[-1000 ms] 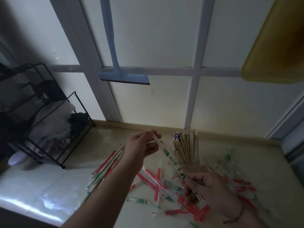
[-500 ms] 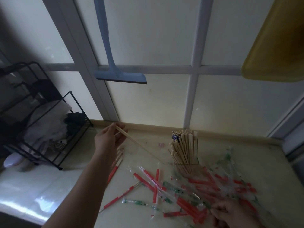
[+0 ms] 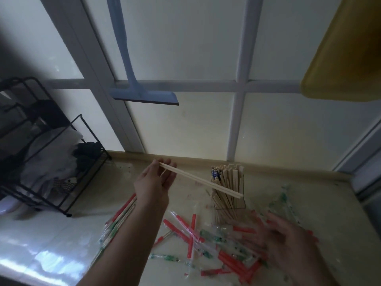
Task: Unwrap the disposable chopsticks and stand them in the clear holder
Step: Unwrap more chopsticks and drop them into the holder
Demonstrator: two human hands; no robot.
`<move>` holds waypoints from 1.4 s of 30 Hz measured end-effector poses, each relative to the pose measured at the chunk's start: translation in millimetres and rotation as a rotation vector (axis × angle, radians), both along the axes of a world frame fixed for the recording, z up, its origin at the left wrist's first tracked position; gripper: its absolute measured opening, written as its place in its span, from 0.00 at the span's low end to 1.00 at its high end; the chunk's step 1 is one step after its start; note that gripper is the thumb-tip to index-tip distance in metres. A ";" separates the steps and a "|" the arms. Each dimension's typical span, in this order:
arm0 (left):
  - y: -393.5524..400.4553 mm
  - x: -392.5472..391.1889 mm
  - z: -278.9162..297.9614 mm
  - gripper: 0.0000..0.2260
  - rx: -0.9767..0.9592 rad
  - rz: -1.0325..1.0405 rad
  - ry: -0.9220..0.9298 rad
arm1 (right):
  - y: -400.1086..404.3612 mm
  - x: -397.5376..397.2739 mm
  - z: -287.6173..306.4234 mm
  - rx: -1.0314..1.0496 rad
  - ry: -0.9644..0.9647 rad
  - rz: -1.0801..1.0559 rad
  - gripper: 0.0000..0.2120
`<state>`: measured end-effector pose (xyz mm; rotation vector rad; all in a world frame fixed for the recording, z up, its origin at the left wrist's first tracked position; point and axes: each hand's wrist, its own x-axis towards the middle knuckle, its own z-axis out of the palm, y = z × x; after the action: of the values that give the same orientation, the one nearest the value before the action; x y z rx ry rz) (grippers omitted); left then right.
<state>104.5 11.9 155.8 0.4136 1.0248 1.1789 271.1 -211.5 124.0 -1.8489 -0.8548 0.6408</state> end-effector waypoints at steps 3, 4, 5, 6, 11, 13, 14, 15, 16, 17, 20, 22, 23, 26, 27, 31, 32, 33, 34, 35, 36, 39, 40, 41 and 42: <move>-24.0 27.8 -5.7 0.08 -0.029 -0.006 -0.058 | 31.6 -15.8 10.2 0.284 0.339 -0.050 0.14; -30.8 35.0 -8.1 0.08 -0.039 0.005 -0.071 | 39.1 -17.8 14.2 0.381 0.378 -0.107 0.13; -37.6 41.0 -10.4 0.09 -0.043 0.015 -0.077 | 43.4 -16.6 15.1 0.476 0.409 -0.173 0.12; -44.2 45.9 -13.5 0.09 -0.045 0.018 -0.073 | 47.5 -16.2 13.4 0.555 0.446 -0.231 0.13; -74.2 51.8 -30.8 0.10 -0.002 -0.142 0.005 | 61.2 6.7 27.8 0.732 0.440 -0.380 0.09; -77.1 46.1 -37.8 0.09 0.145 -0.193 0.134 | 61.3 30.2 34.5 0.744 0.276 -0.358 0.07; -75.9 42.3 -42.4 0.08 0.259 -0.192 0.239 | 60.0 42.4 37.4 0.745 0.210 -0.337 0.07; -73.4 38.5 -47.0 0.07 0.396 -0.181 0.372 | 58.8 54.0 39.3 0.726 0.126 -0.314 0.08; -70.1 35.5 -52.0 0.07 0.542 -0.180 0.518 | 58.7 63.5 41.1 0.691 0.020 -0.294 0.09; -67.3 33.5 -56.6 0.09 0.672 -0.195 0.641 | 59.9 70.0 43.0 0.651 -0.080 -0.272 0.09; -61.5 33.6 -70.6 0.11 0.948 -0.288 0.824 | 71.3 71.4 43.1 0.550 -0.243 -0.211 0.09; -59.3 33.6 -83.6 0.15 1.077 -0.360 0.891 | 83.5 61.2 36.0 0.431 -0.321 -0.128 0.09; -58.4 32.7 -90.3 0.17 1.128 -0.404 0.913 | 89.3 55.5 28.2 0.355 -0.362 -0.073 0.09; -57.9 31.5 -103.6 0.18 1.248 -0.467 0.951 | 105.3 41.0 -3.9 0.114 -0.468 0.086 0.09; -57.5 32.2 -105.2 0.18 1.266 -0.460 0.953 | 109.5 37.5 -14.7 0.063 -0.481 0.117 0.08; -54.0 37.4 -104.7 0.15 1.281 -0.413 0.940 | 120.2 24.6 -43.4 -0.057 -0.471 0.161 0.04; -52.9 38.3 -104.6 0.15 1.277 -0.405 0.942 | 121.3 21.9 -47.2 -0.081 -0.467 0.161 0.04; -52.3 39.4 -105.1 0.16 1.269 -0.398 0.942 | 121.7 20.4 -50.7 -0.101 -0.461 0.156 0.05; -52.0 40.2 -106.0 0.17 1.263 -0.391 0.941 | 121.3 19.8 -53.6 -0.112 -0.459 0.151 0.06; -51.9 40.9 -107.5 0.18 1.262 -0.382 0.939 | 120.2 19.9 -55.6 -0.123 -0.462 0.150 0.06; -51.8 40.9 -109.2 0.18 1.264 -0.371 0.932 | 118.5 20.5 -57.8 -0.134 -0.470 0.154 0.07; -51.8 35.0 -114.3 0.17 1.282 -0.363 0.880 | 107.7 20.8 -61.0 -0.159 -0.513 0.138 0.11; -51.6 30.8 -115.1 0.16 1.296 -0.369 0.869 | 102.9 20.2 -57.9 -0.157 -0.530 0.111 0.12; -51.7 25.3 -116.0 0.15 1.313 -0.376 0.867 | 97.8 19.3 -53.1 -0.139 -0.548 0.081 0.12; -51.5 18.7 -116.7 0.14 1.326 -0.383 0.869 | 93.4 17.9 -46.1 -0.090 -0.588 0.051 0.11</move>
<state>123.1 -39.6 39.1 2.1993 0.6409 1.1897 289.1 -118.1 77.9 -2.1393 -1.2678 0.1558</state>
